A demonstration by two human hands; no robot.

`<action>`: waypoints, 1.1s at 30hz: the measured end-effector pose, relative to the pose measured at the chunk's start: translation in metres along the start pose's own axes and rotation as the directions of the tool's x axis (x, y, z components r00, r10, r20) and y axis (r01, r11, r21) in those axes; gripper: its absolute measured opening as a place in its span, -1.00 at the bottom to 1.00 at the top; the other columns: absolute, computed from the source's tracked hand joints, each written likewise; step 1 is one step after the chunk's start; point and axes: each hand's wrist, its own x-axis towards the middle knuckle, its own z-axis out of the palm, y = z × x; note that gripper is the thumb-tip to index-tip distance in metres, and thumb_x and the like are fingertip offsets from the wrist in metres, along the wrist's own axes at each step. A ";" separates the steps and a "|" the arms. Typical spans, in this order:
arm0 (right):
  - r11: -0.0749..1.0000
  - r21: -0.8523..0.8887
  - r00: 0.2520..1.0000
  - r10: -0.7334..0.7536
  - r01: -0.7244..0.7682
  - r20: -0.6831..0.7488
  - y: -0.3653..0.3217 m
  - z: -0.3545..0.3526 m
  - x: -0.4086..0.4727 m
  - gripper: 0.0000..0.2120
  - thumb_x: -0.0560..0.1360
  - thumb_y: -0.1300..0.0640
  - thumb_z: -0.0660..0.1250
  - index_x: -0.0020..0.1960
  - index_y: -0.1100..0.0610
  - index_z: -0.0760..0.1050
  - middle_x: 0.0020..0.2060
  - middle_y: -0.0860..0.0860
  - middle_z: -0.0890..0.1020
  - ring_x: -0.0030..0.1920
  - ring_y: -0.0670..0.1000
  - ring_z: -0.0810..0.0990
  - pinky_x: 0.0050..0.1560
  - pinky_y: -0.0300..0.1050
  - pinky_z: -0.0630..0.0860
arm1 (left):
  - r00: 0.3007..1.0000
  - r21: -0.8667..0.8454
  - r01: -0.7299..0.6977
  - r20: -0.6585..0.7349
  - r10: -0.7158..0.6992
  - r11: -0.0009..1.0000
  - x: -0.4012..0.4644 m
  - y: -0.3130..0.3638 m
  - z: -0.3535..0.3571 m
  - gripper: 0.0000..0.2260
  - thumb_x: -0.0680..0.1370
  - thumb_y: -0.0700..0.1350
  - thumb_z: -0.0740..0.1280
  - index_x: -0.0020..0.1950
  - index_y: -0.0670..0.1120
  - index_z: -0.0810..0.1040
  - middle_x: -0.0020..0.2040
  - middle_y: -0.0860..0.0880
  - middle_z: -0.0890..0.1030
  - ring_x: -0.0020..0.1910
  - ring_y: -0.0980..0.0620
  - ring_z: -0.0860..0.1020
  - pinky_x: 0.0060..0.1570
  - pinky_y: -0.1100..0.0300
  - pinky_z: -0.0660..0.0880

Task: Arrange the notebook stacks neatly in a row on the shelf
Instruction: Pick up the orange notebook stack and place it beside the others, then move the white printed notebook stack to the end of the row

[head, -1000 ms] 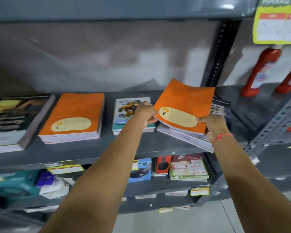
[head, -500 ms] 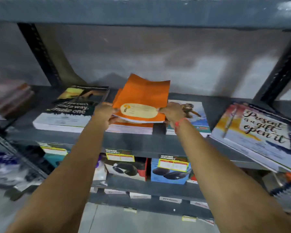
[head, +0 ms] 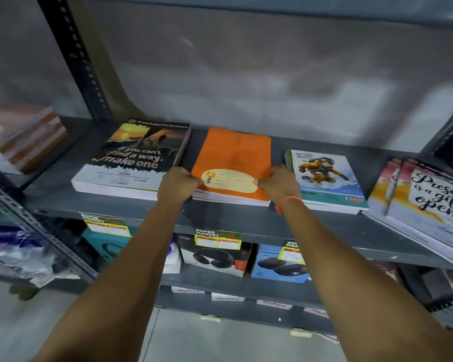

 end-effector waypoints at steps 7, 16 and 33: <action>0.985 0.154 0.963 -0.028 0.072 -0.268 0.016 -0.019 -0.009 -0.66 0.50 0.07 0.25 0.22 0.19 0.39 0.14 0.21 0.57 0.12 0.24 0.55 -0.02 -0.03 0.45 | 0.942 0.353 -0.138 -0.243 0.233 0.925 -0.022 0.029 0.010 -0.69 0.50 -0.05 0.26 0.21 -0.12 0.48 0.27 -0.20 0.43 0.21 -0.25 0.39 0.11 -0.15 0.43; 0.979 0.203 0.793 0.120 0.004 -0.597 0.141 -0.106 -0.018 -0.75 0.52 0.22 0.12 0.05 0.21 0.56 0.06 0.23 0.62 0.05 0.24 0.56 -0.17 -0.09 0.37 | 0.801 -0.077 -0.578 0.140 0.583 0.813 -0.099 0.146 0.143 -0.78 0.50 -0.18 0.22 -0.09 -0.18 0.67 -0.02 -0.21 0.67 -0.05 -0.16 0.59 -0.04 0.07 0.49; 0.698 0.485 0.761 0.642 -0.527 -0.097 0.365 -0.216 -0.036 -0.87 0.45 0.27 0.29 -0.27 0.23 0.46 -0.30 0.22 0.49 -0.28 0.16 0.48 -0.27 -0.11 0.54 | 0.901 -0.043 -0.148 0.406 0.152 0.988 -0.141 0.246 0.319 -0.70 0.52 -0.28 0.17 0.24 -0.30 0.42 0.18 -0.29 0.54 0.14 -0.23 0.53 0.06 0.00 0.51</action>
